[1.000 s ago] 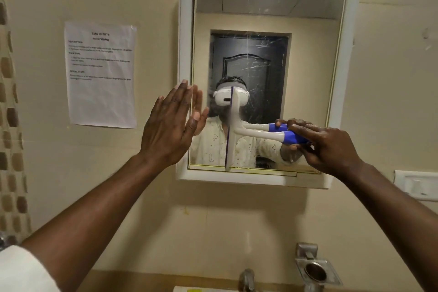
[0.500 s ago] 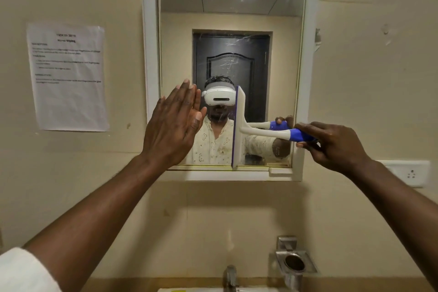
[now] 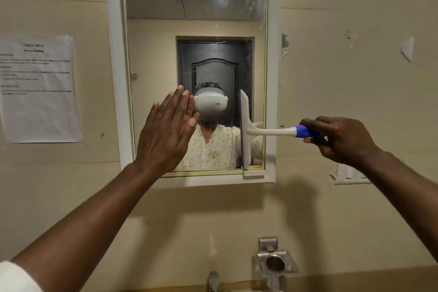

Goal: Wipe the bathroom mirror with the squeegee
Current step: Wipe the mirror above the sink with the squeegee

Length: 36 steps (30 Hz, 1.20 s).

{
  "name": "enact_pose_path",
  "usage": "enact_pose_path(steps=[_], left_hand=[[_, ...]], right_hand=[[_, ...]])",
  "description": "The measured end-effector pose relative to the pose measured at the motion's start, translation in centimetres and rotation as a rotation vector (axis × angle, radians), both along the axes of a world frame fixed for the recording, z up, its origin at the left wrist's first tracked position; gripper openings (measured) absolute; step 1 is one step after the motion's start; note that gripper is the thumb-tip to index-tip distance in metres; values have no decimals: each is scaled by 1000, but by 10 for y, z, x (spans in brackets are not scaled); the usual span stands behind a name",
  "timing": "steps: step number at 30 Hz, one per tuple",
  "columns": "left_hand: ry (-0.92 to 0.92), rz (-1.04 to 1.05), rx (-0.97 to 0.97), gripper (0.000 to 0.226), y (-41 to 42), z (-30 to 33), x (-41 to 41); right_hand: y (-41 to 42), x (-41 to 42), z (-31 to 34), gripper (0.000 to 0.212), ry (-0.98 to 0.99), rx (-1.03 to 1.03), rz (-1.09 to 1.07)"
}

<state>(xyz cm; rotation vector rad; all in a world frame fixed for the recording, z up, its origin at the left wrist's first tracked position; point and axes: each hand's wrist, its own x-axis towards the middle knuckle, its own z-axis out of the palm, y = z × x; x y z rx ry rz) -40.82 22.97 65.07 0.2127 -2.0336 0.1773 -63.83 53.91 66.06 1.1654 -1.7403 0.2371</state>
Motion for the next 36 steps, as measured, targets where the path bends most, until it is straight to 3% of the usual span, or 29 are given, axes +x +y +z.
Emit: enact_pose_path(steps=[23, 36], left_hand=[[0, -40, -8, 59, 19, 7, -8], [29, -80, 16, 57, 24, 15, 15]], right_hand=[[45, -2, 5, 40, 60, 3, -137], [48, 31, 17, 26, -130, -10, -223]])
